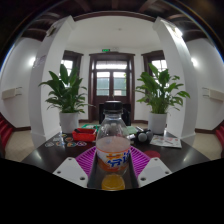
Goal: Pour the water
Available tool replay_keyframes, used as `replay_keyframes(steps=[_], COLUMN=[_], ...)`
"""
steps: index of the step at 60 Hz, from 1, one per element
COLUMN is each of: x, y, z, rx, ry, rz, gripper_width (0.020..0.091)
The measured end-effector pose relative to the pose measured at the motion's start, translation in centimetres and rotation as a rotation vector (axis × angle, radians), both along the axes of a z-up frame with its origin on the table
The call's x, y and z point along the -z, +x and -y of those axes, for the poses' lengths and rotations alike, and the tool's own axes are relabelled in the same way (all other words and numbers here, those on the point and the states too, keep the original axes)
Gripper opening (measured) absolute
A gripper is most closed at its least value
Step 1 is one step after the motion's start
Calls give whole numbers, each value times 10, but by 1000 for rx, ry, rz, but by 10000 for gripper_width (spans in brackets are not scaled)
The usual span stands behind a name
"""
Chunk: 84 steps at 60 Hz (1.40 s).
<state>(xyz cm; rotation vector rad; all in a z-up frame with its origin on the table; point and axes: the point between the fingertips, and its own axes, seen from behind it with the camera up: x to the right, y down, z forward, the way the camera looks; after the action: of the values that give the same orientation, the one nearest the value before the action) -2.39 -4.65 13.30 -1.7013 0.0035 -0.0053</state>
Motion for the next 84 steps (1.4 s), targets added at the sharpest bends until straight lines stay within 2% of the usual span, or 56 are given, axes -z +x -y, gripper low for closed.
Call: replay_keyframes(steps=[9,10,11,26,38,42,50,60,84], x=[-2,-2,-2,-3,-13,-18,-33,-55,-33], y=[-5,-4,-4,-20,-111,-131,-141,-119,-83], z=[2,2,2,-3,-42,-61,-92,-114,-149], rx=[-20,-18,-16,-18,-108,-109,-34,25,116], ry=[43,47,51,33,6,-16,-38,57,141], rz=[10,7,3,13,-247,-405,-856,-1450,-2091], gripper_width=[394,431,357,356,357,356,356,357,359])
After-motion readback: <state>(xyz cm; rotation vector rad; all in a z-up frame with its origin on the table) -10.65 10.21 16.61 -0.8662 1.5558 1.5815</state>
